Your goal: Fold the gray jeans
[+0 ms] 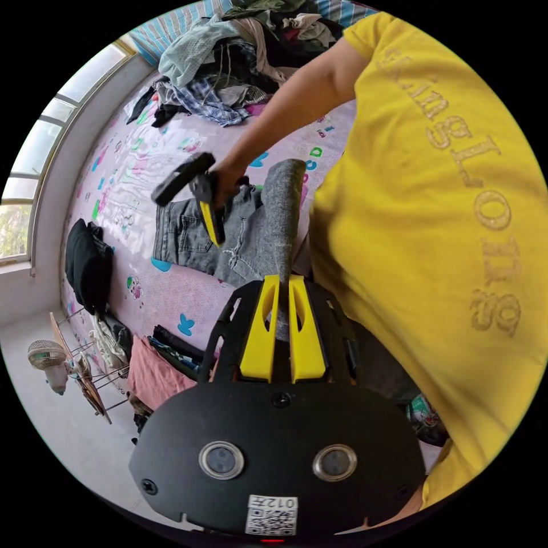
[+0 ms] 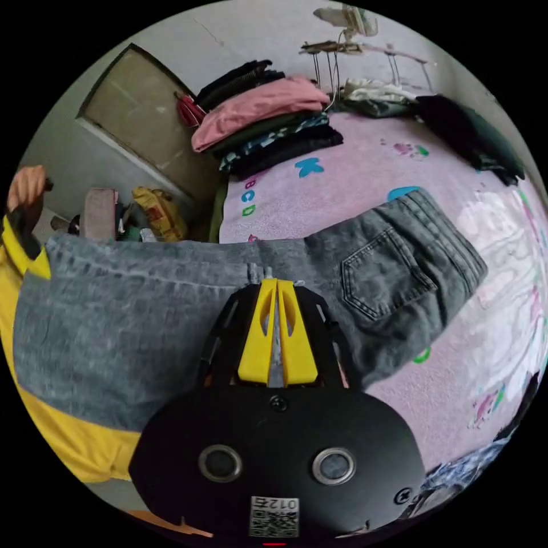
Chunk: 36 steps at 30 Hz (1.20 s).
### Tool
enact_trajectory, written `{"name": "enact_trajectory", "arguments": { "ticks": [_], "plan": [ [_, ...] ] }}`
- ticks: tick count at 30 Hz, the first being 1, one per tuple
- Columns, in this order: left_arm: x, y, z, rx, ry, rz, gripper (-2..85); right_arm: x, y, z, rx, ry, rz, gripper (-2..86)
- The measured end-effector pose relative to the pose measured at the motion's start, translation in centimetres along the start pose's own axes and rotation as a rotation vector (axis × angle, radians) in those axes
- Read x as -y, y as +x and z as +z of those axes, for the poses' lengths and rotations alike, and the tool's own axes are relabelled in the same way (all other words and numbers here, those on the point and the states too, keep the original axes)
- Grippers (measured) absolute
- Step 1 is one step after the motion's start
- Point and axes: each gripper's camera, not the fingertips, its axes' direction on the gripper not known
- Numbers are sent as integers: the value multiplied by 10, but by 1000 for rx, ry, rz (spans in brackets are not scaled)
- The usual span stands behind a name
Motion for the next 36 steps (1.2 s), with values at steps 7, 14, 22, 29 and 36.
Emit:
{"name": "enact_trajectory", "arguments": {
  "ticks": [7, 14, 22, 29, 36],
  "plan": [
    [19, -46, -33, -8, -13, 20, 5, 76, 32, 48, 99, -307, 14, -1],
    [20, -127, -51, -184, 12, 14, 6, 91, 61, -31, 138, -321, 27, -1],
    [21, -221, -90, -296, 30, 41, 7, 53, 96, -81, 321, -386, 151, -1],
    [26, -305, -120, -323, 13, 95, 8, 54, 113, -151, 304, -200, 272, -1],
    [35, -411, -135, -372, -26, 118, 8, 53, 128, -194, 276, -182, 376, -1]
  ]
}}
